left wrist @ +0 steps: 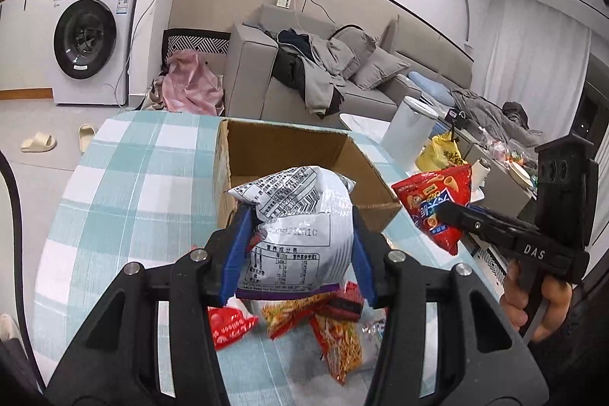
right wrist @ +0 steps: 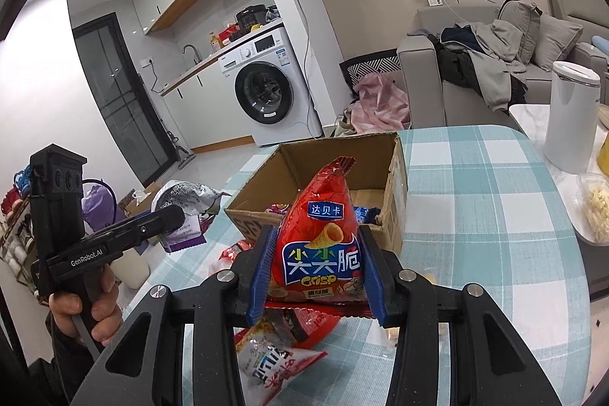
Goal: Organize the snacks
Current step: 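Lift both bags over the cardboard box and release them inside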
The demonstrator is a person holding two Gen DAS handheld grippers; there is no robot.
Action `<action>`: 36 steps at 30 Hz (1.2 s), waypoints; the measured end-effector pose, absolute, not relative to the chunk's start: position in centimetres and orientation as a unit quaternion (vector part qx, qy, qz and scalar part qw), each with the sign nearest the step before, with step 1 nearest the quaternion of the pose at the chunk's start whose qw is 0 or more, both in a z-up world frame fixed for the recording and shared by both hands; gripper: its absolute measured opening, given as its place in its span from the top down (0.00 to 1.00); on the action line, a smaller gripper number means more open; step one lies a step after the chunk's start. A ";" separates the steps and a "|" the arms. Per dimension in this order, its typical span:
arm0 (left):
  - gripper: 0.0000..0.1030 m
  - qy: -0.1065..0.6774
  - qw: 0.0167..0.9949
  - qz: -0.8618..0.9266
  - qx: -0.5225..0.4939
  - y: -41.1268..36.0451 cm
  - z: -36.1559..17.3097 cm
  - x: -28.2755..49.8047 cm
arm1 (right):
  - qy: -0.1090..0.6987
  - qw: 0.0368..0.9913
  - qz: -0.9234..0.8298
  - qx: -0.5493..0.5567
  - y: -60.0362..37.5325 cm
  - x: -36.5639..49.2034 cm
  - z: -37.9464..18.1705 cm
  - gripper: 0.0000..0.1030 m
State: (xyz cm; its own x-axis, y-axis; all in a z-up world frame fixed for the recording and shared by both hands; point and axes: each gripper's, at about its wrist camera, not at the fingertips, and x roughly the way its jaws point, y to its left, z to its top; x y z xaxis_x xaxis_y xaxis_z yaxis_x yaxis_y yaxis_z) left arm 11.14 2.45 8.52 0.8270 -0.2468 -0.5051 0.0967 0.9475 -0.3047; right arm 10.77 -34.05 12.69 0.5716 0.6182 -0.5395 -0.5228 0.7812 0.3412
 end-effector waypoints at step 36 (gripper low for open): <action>0.55 0.291 0.952 -0.040 -0.084 -0.3 6.5 21.5 | 0.356 0.873 0.316 0.109 -30.6 18.1 11.3 0.58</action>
State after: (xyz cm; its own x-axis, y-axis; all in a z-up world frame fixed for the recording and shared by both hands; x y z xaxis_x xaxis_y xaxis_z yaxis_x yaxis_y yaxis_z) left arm 21.50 -0.25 6.50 0.8271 -0.1259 -0.5478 0.0283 0.9827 -0.1831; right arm 18.07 -30.62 11.33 0.5470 0.6298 -0.5515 -0.4741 0.7760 0.4160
